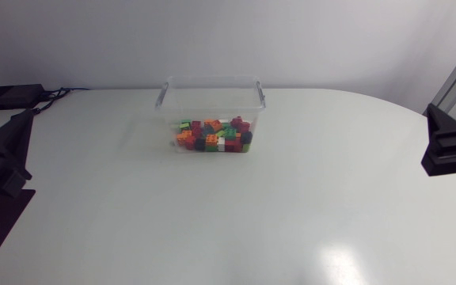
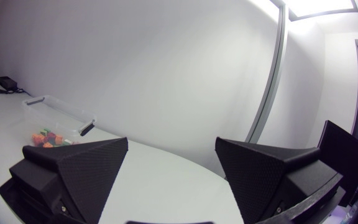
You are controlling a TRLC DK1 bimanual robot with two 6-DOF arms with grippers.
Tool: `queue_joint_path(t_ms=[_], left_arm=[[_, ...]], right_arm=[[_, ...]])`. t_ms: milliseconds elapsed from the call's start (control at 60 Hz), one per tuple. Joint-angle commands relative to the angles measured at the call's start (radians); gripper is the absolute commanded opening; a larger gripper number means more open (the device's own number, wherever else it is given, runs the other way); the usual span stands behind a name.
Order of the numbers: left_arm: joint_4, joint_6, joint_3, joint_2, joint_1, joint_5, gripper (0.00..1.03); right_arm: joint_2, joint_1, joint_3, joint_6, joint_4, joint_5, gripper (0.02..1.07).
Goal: Place the duplo bricks in the container
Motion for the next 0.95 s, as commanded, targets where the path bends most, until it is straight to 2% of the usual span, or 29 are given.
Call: queue_joint_path(t_ms=[0, 700, 933], left_arm=[[0.013, -0.038, -0.058, -0.024, 0.01, -0.001, 0.99], [0.045, -0.22, -0.429, -0.223, 0.027, -0.053, 0.99], [0.045, -0.223, -0.434, -0.225, 0.027, -0.054, 0.99]], right_arm=[[-0.031, -0.017, -0.062, 0.044, 0.003, -0.015, 1.03], [-0.334, -0.156, -0.487, 0.329, 0.07, -0.256, 1.03], [-0.338, -0.158, -0.492, 0.333, 0.07, -0.259, 1.03]])
